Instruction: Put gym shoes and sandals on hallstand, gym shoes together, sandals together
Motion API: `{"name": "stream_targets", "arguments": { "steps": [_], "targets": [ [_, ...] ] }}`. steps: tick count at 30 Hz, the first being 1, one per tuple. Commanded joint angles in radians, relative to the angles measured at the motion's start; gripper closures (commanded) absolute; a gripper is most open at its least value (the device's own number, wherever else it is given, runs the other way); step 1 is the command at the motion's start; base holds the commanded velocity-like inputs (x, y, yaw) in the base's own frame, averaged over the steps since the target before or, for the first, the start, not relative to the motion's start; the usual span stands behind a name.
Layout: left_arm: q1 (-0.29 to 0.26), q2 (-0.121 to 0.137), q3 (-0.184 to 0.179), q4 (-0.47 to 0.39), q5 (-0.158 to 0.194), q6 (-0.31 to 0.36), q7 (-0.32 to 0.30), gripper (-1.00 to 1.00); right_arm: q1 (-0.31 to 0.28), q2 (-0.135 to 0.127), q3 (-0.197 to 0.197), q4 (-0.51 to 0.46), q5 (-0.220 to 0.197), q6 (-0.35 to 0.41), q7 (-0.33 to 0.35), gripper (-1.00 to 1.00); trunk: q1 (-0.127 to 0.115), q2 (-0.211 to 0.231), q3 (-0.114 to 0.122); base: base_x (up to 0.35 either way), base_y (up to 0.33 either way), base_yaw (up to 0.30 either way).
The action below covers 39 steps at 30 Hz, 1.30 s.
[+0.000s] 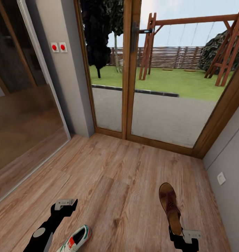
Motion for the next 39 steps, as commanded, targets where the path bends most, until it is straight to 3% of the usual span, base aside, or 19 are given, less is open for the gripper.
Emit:
{"name": "stream_targets", "arguments": {
  "steps": [1,12,25,39],
  "targets": [
    [-0.001,-0.001,0.005,0.003,-0.011,-0.009,-0.005,-1.00,-0.001,0.001,-0.009,0.001,0.005,-0.003,0.006,1.00,0.000,0.000,0.001,-0.017,0.000,0.000],
    [-0.001,0.000,0.006,0.010,-0.011,-0.039,-0.004,-1.00,-0.001,0.001,-0.009,-0.003,0.005,-0.003,0.006,1.00,0.000,0.000,0.018,-0.167,-0.123,0.000],
    [-0.001,0.000,0.006,0.010,-0.011,-0.039,-0.004,-1.00,-0.001,0.004,-0.009,-0.008,0.005,-0.002,0.005,1.00,0.000,0.000,0.029,-0.018,-0.051,0.000],
    [-0.001,0.000,0.006,0.010,-0.011,-0.039,-0.004,-1.00,-0.001,0.004,-0.009,-0.008,0.005,-0.001,0.005,1.00,0.000,0.000,0.029,0.198,-0.121,-0.017]
  ]
}}
